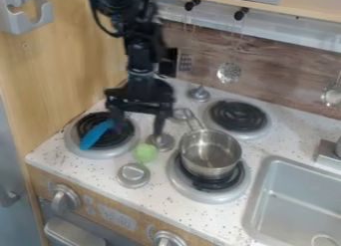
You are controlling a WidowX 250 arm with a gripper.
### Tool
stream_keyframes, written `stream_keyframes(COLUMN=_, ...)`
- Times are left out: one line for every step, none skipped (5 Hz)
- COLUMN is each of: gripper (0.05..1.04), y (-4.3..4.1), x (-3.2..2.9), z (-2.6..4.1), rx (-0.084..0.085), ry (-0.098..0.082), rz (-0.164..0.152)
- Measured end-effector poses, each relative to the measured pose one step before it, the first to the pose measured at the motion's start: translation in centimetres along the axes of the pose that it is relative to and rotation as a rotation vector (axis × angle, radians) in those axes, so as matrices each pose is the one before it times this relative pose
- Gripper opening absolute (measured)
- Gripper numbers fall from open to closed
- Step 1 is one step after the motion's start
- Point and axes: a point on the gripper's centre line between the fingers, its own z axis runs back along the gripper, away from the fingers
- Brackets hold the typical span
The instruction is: Move the green object in the silver bowl
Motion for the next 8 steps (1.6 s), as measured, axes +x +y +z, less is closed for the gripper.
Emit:
stream_keyframes(gripper=0.999, y=-0.254, x=-0.013, z=-1.979, rx=-0.0187, ry=0.0322, rz=0.0117)
stream_keyframes(gripper=0.999, y=-0.27, x=0.292, z=-1.083, rx=-0.0037, ry=0.0116, rz=0.0022)
stream_keyframes(gripper=0.999, y=-0.341, x=0.478, z=-1.027, rx=0.0051, ry=-0.0028, rz=0.01)
stream_keyframes(gripper=0.999, y=-0.254, x=0.061, z=-1.122, rx=-0.0127, ry=0.0061, rz=0.0298)
stream_keyframes(gripper=0.936, y=-0.315, x=0.318, z=-0.229, rx=-0.0202, ry=-0.0063, rz=0.0114)
stream_keyframes(gripper=0.695, y=-0.003, x=-0.258, z=-0.522, rx=0.0025, ry=0.0152, rz=-0.0048)
stream_keyframes(gripper=0.682, y=-0.148, x=-0.038, z=-0.003, rx=0.0008, ry=-0.0001, rz=-0.0042)
stream_keyframes(gripper=0.681, y=0.134, x=-1.09, z=0.922, rx=0.013, ry=0.0129, rz=-0.016)
